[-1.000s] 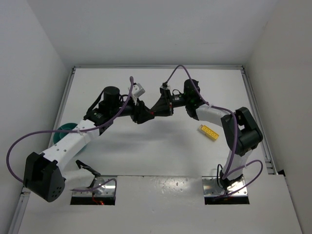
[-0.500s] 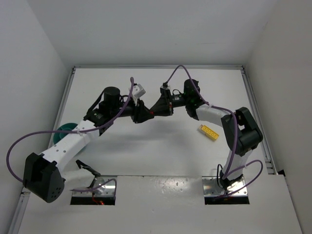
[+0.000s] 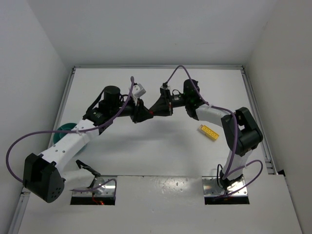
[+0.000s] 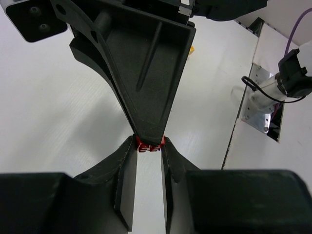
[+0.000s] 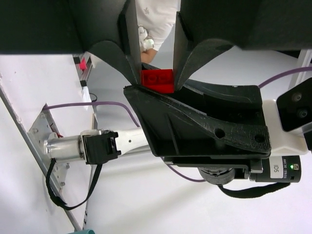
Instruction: Sort the legos into containers by color
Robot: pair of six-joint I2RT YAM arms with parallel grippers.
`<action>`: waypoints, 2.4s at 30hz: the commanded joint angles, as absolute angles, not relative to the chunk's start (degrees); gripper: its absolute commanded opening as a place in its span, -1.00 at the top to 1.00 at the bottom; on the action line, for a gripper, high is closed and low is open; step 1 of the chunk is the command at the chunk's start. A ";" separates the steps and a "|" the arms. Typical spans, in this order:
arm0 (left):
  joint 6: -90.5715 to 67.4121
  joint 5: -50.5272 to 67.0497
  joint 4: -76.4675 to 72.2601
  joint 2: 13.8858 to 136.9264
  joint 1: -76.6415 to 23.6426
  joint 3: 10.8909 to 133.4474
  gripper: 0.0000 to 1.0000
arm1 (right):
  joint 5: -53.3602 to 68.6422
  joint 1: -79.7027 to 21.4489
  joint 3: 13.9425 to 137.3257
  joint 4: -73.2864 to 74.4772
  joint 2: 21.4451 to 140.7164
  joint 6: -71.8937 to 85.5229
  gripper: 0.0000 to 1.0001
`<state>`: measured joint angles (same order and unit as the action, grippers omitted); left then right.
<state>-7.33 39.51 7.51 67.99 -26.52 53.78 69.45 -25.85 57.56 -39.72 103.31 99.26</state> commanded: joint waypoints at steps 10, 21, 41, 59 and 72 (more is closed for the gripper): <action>2.19 38.15 17.75 59.86 -22.15 56.25 0.93 | 71.89 -19.61 60.55 -34.80 102.04 92.55 -0.22; 12.92 5.74 54.20 67.22 -14.78 70.48 0.97 | 57.98 -11.78 83.87 33.85 100.72 22.84 -0.42; 33.29 -17.23 68.12 55.90 14.12 57.66 0.97 | 25.83 -12.57 87.36 48.69 92.99 5.27 -0.42; 44.82 -0.55 62.14 62.93 33.31 54.67 0.94 | 26.37 -12.57 86.84 48.69 94.66 5.27 -0.42; 44.30 1.67 61.61 65.92 33.84 54.67 0.75 | 26.37 -12.57 86.84 48.69 95.19 5.27 -0.42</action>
